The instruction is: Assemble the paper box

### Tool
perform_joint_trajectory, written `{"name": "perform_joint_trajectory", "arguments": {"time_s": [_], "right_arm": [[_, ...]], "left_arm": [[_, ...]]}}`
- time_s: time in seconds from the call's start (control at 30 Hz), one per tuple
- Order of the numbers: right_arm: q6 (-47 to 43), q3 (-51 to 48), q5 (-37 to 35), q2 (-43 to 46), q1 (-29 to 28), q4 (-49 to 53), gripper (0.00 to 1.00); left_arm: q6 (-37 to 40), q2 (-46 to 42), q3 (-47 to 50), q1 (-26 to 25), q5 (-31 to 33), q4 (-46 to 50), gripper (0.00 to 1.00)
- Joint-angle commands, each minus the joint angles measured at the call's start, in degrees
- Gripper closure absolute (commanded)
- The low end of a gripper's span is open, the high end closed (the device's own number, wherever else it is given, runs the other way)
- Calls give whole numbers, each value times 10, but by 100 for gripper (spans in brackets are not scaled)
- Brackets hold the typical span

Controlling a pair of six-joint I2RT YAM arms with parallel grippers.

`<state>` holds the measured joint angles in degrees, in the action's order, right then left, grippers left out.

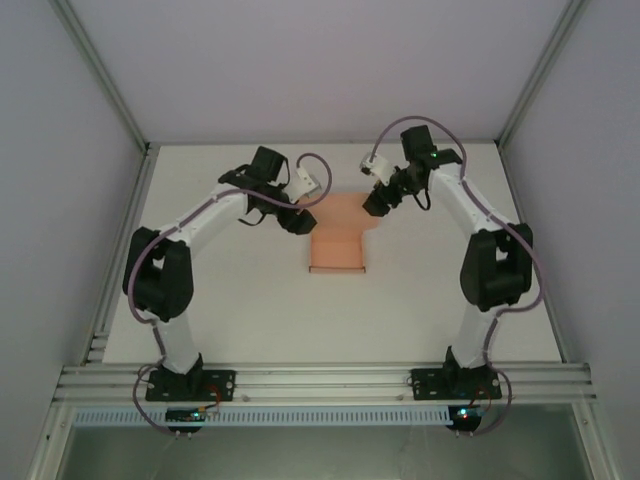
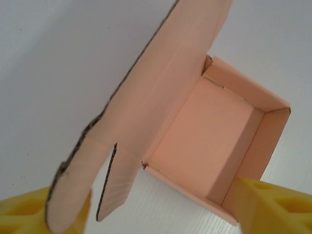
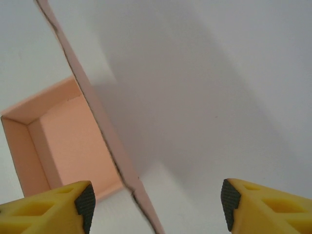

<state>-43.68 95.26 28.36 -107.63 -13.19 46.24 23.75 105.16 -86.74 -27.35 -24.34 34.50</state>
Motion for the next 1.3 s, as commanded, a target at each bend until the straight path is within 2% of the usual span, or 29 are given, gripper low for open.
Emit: {"name": "perform_joint_trajectory", "arguments": {"time_s": [0.0, 0.1, 0.23, 0.3, 0.43, 0.5, 0.63, 0.73, 0.93, 1.13, 1.27], "right_arm": [[-80, 47, 15, -39, -1, 113, 39], [-99, 77, 3, -68, -1, 148, 49], [-113, 85, -18, -79, -2, 162, 63], [-115, 89, -24, -82, -2, 167, 65], [-137, 94, -55, -84, -7, 179, 81], [-139, 100, -68, -87, -14, 187, 84], [-126, 104, -73, -93, -22, 181, 90], [-97, 105, -67, -91, -24, 167, 95], [57, 65, -118, -40, -42, 62, 98], [395, 4, -172, 5, -58, -81, 100], [555, -69, -266, 42, -109, -185, 100]], "left_arm": [[39, 15, -39, 1, 26, 48, 38], [45, 29, -54, -1, 40, 54, 45], [62, 47, -75, -3, 42, 66, 50], [68, 56, -87, -3, 41, 73, 54], [72, 69, -105, -3, 44, 80, 71], [76, 72, -106, -4, 40, 77, 78], [74, 69, -106, -5, 42, 76, 100], [58, 60, -98, -6, 47, 64, 100], [-60, 36, -86, -8, 86, 15, 100], [-282, 31, -73, -15, 126, -54, 100], [-350, 22, -60, -49, 214, -89, 100]]}}
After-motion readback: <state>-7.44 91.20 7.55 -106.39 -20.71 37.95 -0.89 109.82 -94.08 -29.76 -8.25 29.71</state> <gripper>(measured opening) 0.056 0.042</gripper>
